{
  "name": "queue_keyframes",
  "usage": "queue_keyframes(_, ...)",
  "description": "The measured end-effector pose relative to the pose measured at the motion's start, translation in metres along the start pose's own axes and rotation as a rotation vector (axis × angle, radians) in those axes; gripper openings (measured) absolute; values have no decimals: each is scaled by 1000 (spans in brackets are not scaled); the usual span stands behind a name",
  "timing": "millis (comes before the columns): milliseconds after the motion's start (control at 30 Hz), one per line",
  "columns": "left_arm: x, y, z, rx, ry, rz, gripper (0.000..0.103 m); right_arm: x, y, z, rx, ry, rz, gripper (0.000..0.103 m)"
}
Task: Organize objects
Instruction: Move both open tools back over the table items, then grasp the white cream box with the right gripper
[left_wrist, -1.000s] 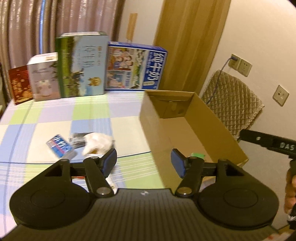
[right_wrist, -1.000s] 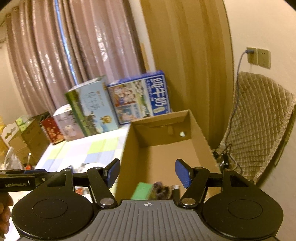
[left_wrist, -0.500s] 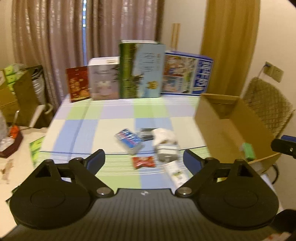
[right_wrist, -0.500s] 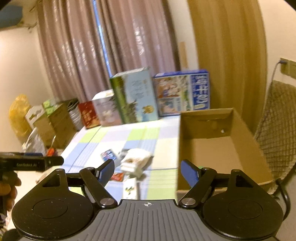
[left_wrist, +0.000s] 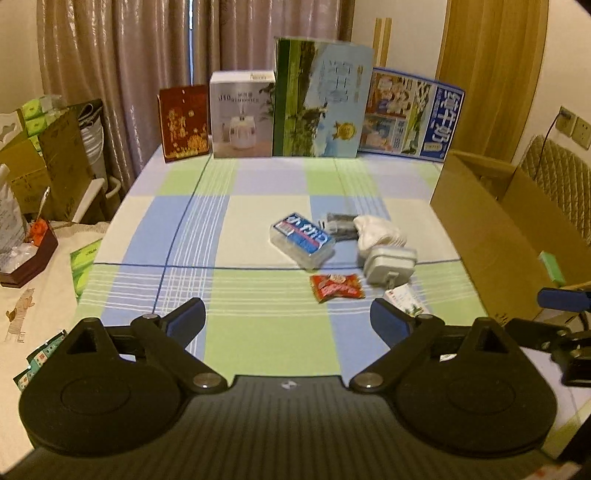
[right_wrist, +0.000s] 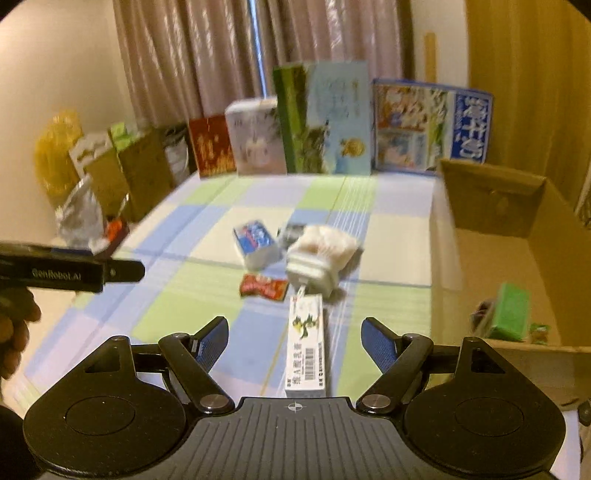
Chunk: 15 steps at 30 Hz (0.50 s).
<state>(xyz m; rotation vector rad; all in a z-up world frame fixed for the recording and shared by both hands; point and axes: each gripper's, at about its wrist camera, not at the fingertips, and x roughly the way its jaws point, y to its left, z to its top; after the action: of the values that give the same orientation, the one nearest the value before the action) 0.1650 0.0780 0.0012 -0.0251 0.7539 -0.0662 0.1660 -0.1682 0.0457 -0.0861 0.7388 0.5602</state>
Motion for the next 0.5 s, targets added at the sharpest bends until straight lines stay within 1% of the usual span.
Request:
queue_keyframes(167, 37, 3, -8, 32, 20, -11, 94, 48, -2, -12, -42, 73, -11, 76)
queue_keyframes(267, 60, 3, -13, 51, 37, -32, 94, 77, -6, -17, -57, 119, -20, 75)
queue_keyframes(400, 89, -1, -20, 98, 66, -50, 93, 109, -7, -20, -89, 184, -8, 61)
queue_keyframes(433, 96, -3, -21, 113, 73, -55, 93, 116, -7, -21, -98, 196, -7, 59)
queue_keyframes(467, 101, -4, -21, 125, 76, -68, 93, 122, -8, -21, -101, 208, -7, 56)
queue_keyframes(500, 107, -5, -21, 137, 79, -85, 93, 129, -10, -22, -99, 224, -8, 47)
